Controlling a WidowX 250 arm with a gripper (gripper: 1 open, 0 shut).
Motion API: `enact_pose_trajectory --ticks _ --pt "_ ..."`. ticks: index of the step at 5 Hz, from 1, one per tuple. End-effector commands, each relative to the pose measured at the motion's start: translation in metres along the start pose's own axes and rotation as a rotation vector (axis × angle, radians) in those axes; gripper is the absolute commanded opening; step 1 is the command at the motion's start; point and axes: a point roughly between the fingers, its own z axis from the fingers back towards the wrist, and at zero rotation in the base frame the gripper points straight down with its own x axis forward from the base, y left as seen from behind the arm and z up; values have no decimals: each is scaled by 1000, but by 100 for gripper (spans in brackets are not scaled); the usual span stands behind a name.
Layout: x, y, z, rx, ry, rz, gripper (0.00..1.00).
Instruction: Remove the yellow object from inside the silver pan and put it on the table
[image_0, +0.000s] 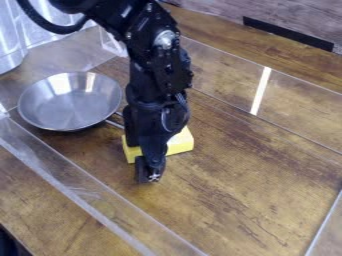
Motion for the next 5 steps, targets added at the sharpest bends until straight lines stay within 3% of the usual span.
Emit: enact_pose_trajectory --ticks 1,5 --pt "11 0 7 19 -19 -16 100" --pt "27 14 19 59 -39 -19 100"
